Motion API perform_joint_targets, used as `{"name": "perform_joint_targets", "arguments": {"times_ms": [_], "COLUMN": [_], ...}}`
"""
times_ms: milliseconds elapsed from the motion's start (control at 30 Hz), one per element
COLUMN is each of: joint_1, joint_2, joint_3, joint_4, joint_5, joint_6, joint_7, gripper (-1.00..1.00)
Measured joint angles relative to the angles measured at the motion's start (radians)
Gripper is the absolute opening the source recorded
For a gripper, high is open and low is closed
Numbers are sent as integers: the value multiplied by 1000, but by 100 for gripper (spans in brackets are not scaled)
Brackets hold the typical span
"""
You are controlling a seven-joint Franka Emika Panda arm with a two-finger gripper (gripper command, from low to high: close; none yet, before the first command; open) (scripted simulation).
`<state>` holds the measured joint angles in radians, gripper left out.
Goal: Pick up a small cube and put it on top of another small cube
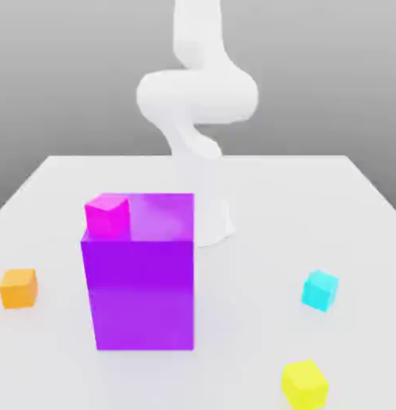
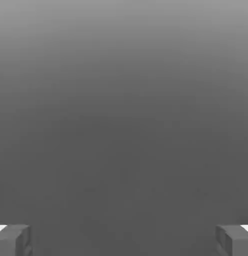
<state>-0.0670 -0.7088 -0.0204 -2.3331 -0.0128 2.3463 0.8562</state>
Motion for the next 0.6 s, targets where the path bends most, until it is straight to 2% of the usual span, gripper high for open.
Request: {"name": "perform_joint_targets", "arguments": {"times_ms": [333, 600], "joint_1": [-243, -421], "joint_2": [366, 657], "joint_3": [-128, -268], "joint_4": [-134, -239], "joint_5": [-39, 13], "joint_6": [187, 336], "joint_7": [218, 330], "gripper": [0, 0]}}
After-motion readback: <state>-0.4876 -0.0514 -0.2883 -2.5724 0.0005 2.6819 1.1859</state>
